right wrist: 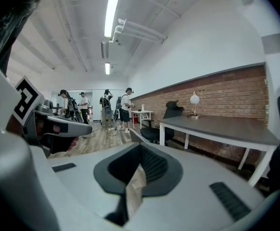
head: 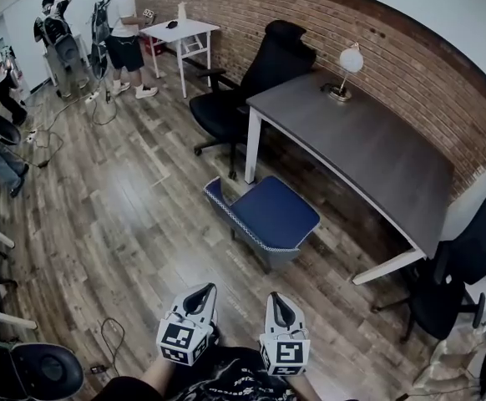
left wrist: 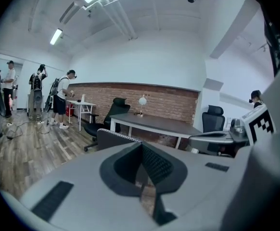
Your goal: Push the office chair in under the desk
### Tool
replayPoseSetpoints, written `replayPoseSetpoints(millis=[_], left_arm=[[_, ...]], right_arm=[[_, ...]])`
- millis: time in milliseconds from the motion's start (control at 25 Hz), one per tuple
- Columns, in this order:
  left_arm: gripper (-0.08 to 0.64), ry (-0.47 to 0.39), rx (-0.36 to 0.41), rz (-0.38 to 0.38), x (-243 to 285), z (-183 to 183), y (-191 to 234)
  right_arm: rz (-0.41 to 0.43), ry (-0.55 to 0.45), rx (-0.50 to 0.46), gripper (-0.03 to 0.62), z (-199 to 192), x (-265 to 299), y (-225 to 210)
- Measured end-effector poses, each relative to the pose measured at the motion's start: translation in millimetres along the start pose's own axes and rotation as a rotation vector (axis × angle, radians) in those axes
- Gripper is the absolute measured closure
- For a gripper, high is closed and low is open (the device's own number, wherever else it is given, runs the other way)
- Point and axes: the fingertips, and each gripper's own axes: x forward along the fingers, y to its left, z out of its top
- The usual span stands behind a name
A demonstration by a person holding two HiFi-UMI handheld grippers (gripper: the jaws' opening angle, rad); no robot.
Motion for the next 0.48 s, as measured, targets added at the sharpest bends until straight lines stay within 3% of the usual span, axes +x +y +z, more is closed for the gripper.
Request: replayPoseSetpoints(millis=[280, 480], left_arm=[[0.554, 0.037, 0.084, -0.091, 45.2, 19.8, 50.9], [0.554, 0.035, 0.075, -0.150, 69.6, 29.6, 77.9]], right_arm=[[-0.088, 0.021, 0.019, 0.588, 15.5, 58.6, 7.2], [-0.121, 0.032, 0.008, 0.589, 24.0, 89.4, 15.3]])
